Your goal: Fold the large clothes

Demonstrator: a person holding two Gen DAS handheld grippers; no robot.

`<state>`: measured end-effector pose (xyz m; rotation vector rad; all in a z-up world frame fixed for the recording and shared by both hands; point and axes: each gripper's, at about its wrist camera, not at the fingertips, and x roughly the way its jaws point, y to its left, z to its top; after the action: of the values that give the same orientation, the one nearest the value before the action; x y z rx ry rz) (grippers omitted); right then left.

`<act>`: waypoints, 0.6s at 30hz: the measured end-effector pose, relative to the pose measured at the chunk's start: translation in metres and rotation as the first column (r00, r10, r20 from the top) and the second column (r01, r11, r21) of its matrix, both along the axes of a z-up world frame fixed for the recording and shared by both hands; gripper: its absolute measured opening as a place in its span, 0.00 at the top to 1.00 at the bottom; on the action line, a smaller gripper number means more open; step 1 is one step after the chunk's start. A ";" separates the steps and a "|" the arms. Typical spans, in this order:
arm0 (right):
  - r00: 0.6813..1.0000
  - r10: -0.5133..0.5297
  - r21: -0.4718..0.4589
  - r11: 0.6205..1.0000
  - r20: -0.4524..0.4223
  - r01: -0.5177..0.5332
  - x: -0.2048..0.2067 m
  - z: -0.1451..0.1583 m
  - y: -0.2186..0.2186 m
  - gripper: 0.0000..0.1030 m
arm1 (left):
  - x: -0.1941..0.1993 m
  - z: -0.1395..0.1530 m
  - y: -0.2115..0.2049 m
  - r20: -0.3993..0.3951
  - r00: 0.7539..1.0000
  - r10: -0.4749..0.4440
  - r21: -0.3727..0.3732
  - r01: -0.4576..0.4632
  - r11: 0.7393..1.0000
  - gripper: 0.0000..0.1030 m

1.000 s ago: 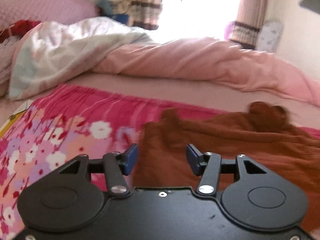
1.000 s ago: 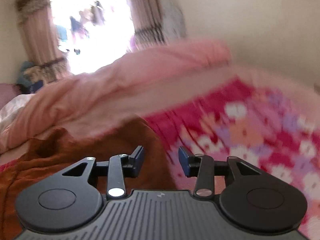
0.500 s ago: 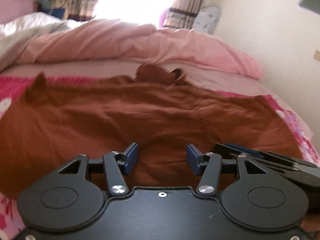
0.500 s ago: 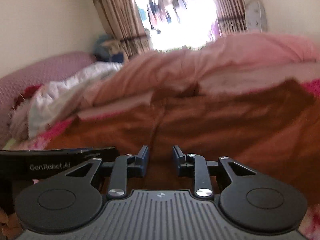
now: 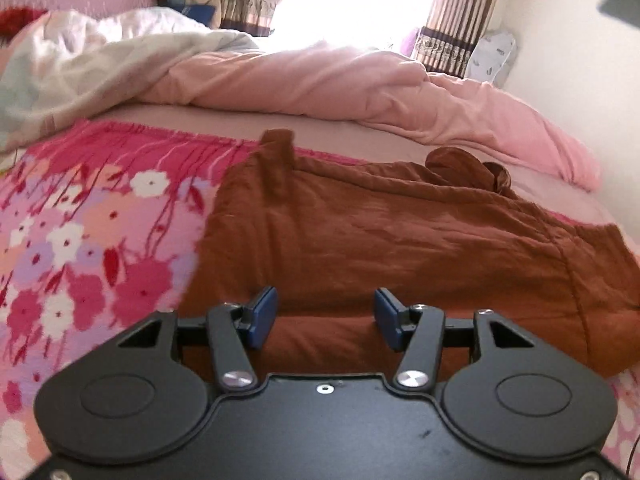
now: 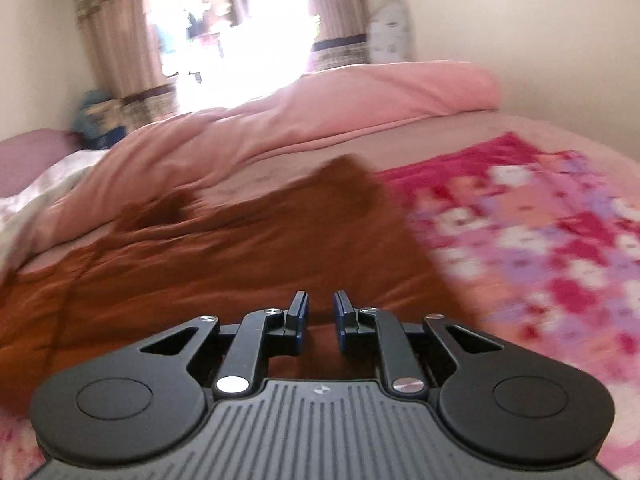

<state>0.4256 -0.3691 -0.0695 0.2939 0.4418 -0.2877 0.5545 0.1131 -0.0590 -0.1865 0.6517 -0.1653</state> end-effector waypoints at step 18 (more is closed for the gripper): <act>1.000 0.016 0.066 0.998 0.023 -0.017 0.012 0.018 -0.029 0.56 | 0.049 0.020 0.021 0.066 0.991 0.112 0.064 -0.116 0.991 0.40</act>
<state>0.4376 -0.3985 -0.0515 0.3578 0.4324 -0.2540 0.6032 0.1337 -0.0387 -0.1528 0.5817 -0.0385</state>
